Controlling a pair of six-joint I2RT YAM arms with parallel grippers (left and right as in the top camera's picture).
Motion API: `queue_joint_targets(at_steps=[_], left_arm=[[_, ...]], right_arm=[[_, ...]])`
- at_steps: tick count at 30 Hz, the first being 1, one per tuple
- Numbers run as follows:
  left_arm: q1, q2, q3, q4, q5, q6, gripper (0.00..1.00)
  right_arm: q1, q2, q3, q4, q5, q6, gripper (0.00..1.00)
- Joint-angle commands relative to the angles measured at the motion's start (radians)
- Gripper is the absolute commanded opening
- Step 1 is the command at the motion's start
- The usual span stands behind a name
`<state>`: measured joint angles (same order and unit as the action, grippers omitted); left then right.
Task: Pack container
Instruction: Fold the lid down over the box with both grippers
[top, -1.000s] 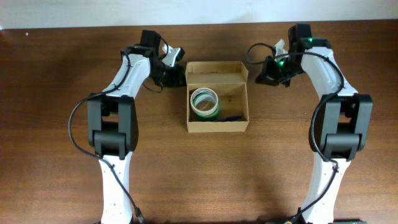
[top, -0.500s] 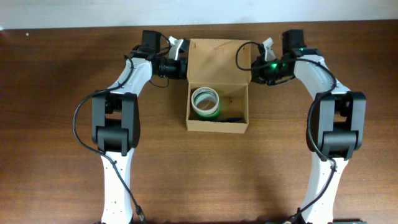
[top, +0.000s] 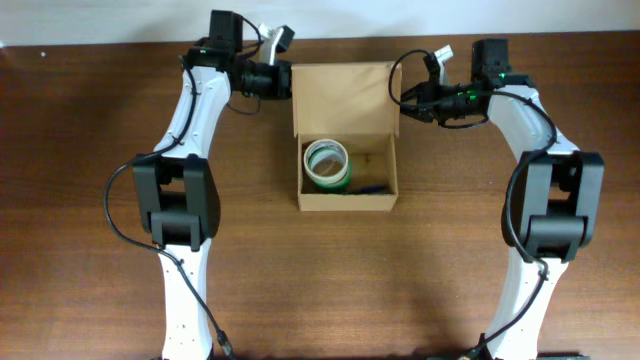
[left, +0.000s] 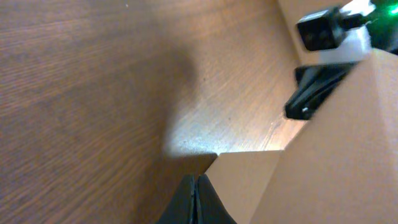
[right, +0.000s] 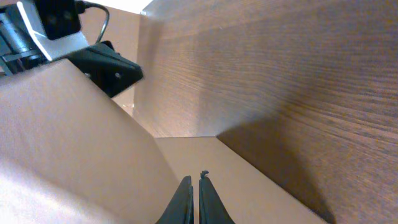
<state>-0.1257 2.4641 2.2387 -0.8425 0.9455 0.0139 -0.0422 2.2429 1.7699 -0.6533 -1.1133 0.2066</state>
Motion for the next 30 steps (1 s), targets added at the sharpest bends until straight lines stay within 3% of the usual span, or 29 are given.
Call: queue_joint_targets(at_steps=[1, 12, 19, 23, 30], left_arm=[[-0.029, -0.092, 0.021, -0.058, -0.099, 0.093, 0.02], [-0.148, -0.284, 0.021, -0.376, -0.608, 0.138, 0.02], [-0.16, -0.314, 0.021, -0.592, -0.803, 0.138, 0.02], [-0.163, -0.314, 0.021, -0.678, -0.811, 0.137, 0.02], [-0.215, -0.314, 0.021, -0.756, -0.777, 0.138, 0.02]], right_arm=[[0.03, -0.125, 0.031, -0.017, 0.064, -0.008, 0.04], [0.149, -0.385, 0.032, -0.34, 0.527, -0.109, 0.04], [0.242, -0.473, 0.031, -0.608, 0.78, -0.151, 0.04], [0.291, -0.477, 0.03, -0.68, 0.853, -0.151, 0.04], [0.353, -0.474, -0.058, -0.662, 0.89, -0.151, 0.04]])
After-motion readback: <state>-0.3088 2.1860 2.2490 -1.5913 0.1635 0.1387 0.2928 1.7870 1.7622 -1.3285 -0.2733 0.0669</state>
